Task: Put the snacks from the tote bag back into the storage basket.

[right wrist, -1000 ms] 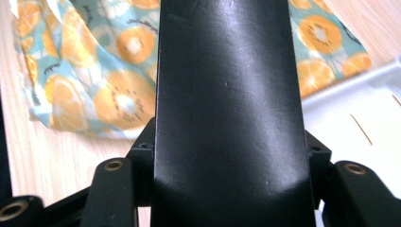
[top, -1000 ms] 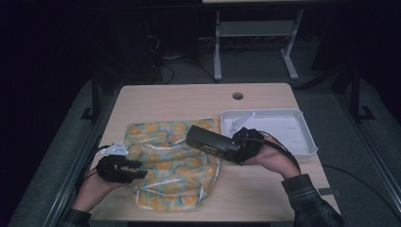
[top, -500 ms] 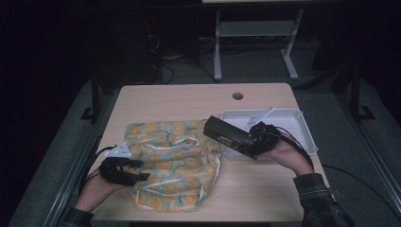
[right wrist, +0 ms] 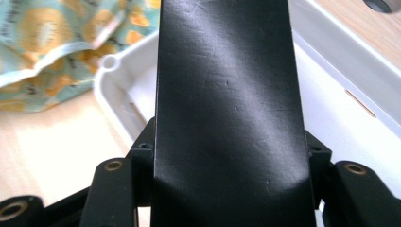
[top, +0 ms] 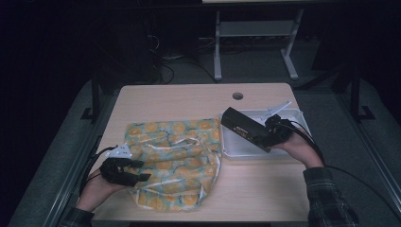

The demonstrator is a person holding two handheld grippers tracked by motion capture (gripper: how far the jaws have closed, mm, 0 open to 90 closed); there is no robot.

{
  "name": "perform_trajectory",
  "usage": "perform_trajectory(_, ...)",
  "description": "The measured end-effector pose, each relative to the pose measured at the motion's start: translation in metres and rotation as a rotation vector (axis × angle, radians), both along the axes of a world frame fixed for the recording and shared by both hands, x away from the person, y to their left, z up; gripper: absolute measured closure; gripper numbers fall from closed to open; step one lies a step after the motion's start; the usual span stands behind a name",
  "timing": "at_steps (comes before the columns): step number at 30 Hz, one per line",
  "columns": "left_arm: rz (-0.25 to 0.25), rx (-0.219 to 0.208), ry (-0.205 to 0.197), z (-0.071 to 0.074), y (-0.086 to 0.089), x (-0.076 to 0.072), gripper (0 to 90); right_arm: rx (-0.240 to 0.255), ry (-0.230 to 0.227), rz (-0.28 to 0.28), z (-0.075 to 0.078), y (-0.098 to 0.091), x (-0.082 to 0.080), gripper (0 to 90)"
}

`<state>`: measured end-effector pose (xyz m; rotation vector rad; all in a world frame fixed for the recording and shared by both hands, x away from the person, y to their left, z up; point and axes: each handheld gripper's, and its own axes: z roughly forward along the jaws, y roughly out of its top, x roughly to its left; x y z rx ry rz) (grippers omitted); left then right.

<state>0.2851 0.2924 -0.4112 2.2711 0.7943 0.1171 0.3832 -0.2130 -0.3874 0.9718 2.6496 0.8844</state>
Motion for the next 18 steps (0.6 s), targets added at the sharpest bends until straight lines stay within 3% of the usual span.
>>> perform_trajectory(10, 0.010, -0.005, 0.003, 0.001, 0.000, 0.000, 38.1, -0.018, 0.023, -0.073, -0.020, -0.031, 0.018, 41.4)
perform_trajectory(18, 0.022, -0.002, -0.004, 0.001, 0.003, -0.004, 38.3, -0.022, 0.047, -0.099, -0.035, -0.046, 0.027, 41.1)
